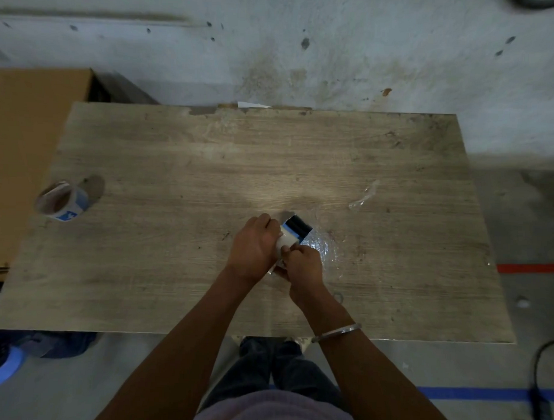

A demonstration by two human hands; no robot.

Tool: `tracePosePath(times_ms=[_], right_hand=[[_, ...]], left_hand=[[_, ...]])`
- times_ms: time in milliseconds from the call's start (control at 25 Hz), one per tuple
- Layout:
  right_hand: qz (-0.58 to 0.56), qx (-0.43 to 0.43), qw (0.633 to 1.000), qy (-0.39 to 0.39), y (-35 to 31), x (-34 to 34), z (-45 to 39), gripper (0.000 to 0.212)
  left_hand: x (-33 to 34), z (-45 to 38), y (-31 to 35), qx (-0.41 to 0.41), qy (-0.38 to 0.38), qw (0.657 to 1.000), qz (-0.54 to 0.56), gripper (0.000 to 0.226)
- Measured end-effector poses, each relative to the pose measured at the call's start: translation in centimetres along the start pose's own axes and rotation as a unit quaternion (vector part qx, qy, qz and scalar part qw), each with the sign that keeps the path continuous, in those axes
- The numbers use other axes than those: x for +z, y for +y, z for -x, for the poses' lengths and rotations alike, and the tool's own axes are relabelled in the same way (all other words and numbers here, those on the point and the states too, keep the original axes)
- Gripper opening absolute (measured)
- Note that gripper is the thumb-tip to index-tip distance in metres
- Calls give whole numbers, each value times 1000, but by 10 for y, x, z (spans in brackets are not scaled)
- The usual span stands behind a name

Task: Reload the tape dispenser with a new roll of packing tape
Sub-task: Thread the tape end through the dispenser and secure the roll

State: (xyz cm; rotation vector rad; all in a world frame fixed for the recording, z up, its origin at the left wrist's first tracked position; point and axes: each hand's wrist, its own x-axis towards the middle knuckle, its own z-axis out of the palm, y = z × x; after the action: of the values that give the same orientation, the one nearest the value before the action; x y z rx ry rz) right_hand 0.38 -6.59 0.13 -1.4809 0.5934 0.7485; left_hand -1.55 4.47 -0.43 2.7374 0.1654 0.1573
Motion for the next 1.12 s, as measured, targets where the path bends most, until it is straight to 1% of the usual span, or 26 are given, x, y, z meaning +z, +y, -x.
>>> tracePosePath(times_ms=[40,80,200,280,400,520,560,680,760,840,920,1120], right_hand=[[2,2,1000,1,-1,-1,0,15],[0,5,1000,1,-2,-1,-1,15],[-5,8,1000,1,-2,-2,-2,19],[-2,11,1000,4,-2,-1,-2,19],[9,12,1000,1,-3,-1,-3,18],[38,9,999,-12,-6,-5,-3,16],[48,5,999,-19,-8,-8,-2,14],[71,4,997,-33,-13,-17,-5,9],[82,9,996,-38,-15,-22,-7,11],[80,11,996,-34,-17,-24,-8,12],[83,3,996,-32,-20,-24,-8,10],[108,6,993,-49,-23,-26,-8,6]], left_hand=[[1,-1,-1,-1,0,1000,6,19],[2,-3,0,-4,-4,1000,10,19],[0,-8,1,-19,-13,999,33,2],[-1,-10,1,-29,-16,998,49,4],[-2,-15,-3,-8,-14,998,52,4],[-1,-20,-8,17,-35,998,57,8],[-1,-22,-9,12,-46,996,75,8],[-5,-29,-17,-47,-108,980,159,6],[-12,-32,-24,-94,-158,964,194,7],[-18,-32,-26,-131,-187,942,244,9],[-21,-29,-24,-152,-190,927,287,8],[-20,-17,-16,-199,-146,916,316,17]])
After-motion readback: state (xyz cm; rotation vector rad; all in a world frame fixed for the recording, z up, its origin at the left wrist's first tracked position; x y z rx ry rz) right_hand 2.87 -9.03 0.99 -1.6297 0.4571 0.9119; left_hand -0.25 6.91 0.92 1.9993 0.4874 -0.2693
